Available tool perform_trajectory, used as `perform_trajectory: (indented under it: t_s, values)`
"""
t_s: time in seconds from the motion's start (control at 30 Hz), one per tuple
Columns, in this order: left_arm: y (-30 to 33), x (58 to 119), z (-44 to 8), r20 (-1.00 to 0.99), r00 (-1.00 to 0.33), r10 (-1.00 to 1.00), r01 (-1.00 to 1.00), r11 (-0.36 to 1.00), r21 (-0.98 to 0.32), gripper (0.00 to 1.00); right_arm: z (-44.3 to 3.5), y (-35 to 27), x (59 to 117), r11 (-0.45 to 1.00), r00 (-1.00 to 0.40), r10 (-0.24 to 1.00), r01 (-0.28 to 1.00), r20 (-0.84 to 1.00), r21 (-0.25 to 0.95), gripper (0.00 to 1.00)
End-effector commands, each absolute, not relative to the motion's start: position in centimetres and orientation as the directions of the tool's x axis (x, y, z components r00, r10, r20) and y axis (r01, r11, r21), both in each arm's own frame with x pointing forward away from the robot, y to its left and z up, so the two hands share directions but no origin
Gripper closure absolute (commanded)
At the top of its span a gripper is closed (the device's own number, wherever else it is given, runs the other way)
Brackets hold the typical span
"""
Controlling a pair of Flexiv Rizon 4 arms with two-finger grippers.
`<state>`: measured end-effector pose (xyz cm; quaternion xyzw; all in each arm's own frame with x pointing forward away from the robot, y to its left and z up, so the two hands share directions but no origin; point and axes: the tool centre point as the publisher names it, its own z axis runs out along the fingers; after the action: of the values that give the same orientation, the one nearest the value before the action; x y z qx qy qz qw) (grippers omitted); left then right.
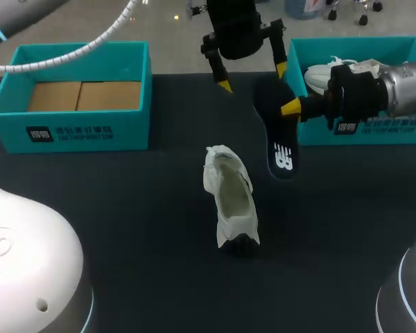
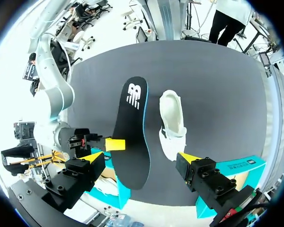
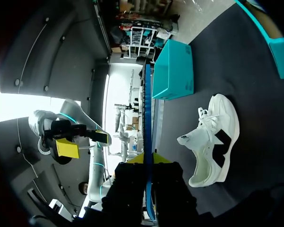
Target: Take the shoe out of the shoebox, open the shoe tongue, remove and reinsert the insole, then place the shoe into the shoebox
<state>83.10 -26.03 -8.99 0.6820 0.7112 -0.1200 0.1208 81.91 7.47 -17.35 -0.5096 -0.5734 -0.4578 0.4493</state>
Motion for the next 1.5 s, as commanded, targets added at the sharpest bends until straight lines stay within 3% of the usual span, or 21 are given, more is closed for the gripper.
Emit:
perform_trajectory:
  t_s: [0.03, 0.27, 0.77, 0.83, 1.23, 1.5]
  values:
    - [-23.9, 82.3, -9.3, -0.687, -0.016, 0.727, 0.997, 0.062, 0.043, 0.0, -17.0, 7.2, 81.6, 0.055, -0.077, 0.179, 0.996, 0.981, 0.068, 1.0]
    - [-23.9, 82.5, -8.1, -0.818, 0.073, 0.571, 0.991, 0.052, 0.125, 0.0, -16.2, 7.1, 81.5, 0.049, -0.073, 0.154, 0.997, 0.985, 0.066, 1.0]
    - [-23.0, 82.5, -9.0, -0.963, 0.141, 0.229, 0.981, 0.101, 0.168, 0.0, -14.4, 7.4, 81.3, 0.062, -0.061, 0.179, 0.997, 0.982, 0.051, 1.0]
    - [-22.8, 82.5, -9.1, -0.962, 0.095, 0.256, 0.988, 0.096, 0.123, 0.0, -14.3, 7.3, 81.3, 0.06, -0.061, 0.182, 0.997, 0.981, 0.051, 1.0]
    - [-22.8, 82.5, -9.1, -0.962, 0.095, 0.256, 0.988, 0.096, 0.123, 0.0, -13.8, 7.2, 81.7, 0.043, -0.042, 0.197, 0.998, 0.98, 0.034, 1.0]
    - [-24.0, 82.4, -10.4, -0.978, 0.144, 0.151, 0.983, 0.092, 0.159, 0.0, -12.5, 7.6, 82.2, 0.033, 0.018, 0.208, 0.999, 0.978, -0.026, 1.0]
